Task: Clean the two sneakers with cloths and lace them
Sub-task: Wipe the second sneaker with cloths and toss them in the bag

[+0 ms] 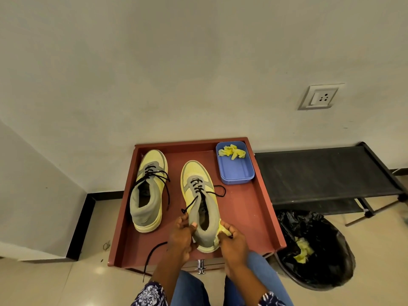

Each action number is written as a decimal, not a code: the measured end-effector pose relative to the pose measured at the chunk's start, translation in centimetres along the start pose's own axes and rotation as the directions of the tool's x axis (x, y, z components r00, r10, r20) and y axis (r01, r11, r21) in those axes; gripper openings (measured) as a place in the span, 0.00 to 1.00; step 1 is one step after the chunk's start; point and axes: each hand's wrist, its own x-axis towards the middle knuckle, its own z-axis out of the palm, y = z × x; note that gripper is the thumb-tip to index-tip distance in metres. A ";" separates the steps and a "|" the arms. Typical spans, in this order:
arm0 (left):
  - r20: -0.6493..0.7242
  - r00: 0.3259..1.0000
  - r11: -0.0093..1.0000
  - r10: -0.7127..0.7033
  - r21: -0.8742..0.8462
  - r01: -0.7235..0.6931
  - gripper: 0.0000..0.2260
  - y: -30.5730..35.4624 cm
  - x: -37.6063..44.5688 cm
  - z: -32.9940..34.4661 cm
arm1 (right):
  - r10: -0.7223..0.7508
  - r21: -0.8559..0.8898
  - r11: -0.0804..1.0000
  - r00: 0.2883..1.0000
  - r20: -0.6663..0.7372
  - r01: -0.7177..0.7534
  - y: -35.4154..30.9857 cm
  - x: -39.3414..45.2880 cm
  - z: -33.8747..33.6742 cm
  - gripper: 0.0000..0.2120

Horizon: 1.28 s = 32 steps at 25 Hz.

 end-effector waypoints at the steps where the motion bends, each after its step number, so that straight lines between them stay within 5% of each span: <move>1: 0.003 1.000 1.000 -0.001 -0.002 0.001 0.14 0.0 0.1 -0.1 | 0.004 -0.030 1.000 1.000 -0.003 -0.004 -0.5 0.8 0.0 0.16; 7: 0.017 1.000 1.000 -0.013 -0.019 0.013 0.13 0.1 0.0 -0.1 | 0.012 -0.133 0.991 0.995 0.103 0.002 -3.4 5.1 0.8 0.16; 16: 0.015 1.000 0.999 0.001 -0.032 0.000 0.13 -0.3 0.6 -0.1 | -0.256 -0.200 0.915 0.887 0.385 0.351 -5.0 5.0 0.3 0.18; 22: 0.004 1.000 0.999 0.012 -0.050 -0.012 0.14 -0.6 0.6 0.0 | -0.354 -0.227 0.872 0.880 0.317 0.433 -2.5 2.8 -0.9 0.15; 28: -0.011 0.999 0.998 0.039 -0.055 -0.039 0.12 -0.7 0.5 0.2 | -0.248 -0.121 0.956 0.957 0.148 0.267 -0.3 1.2 -0.9 0.16; 32: -0.021 0.999 0.998 0.029 -0.059 -0.030 0.12 -0.8 0.5 0.1 | -0.169 -0.245 0.948 0.974 0.153 0.203 -1.2 2.2 -0.5 0.18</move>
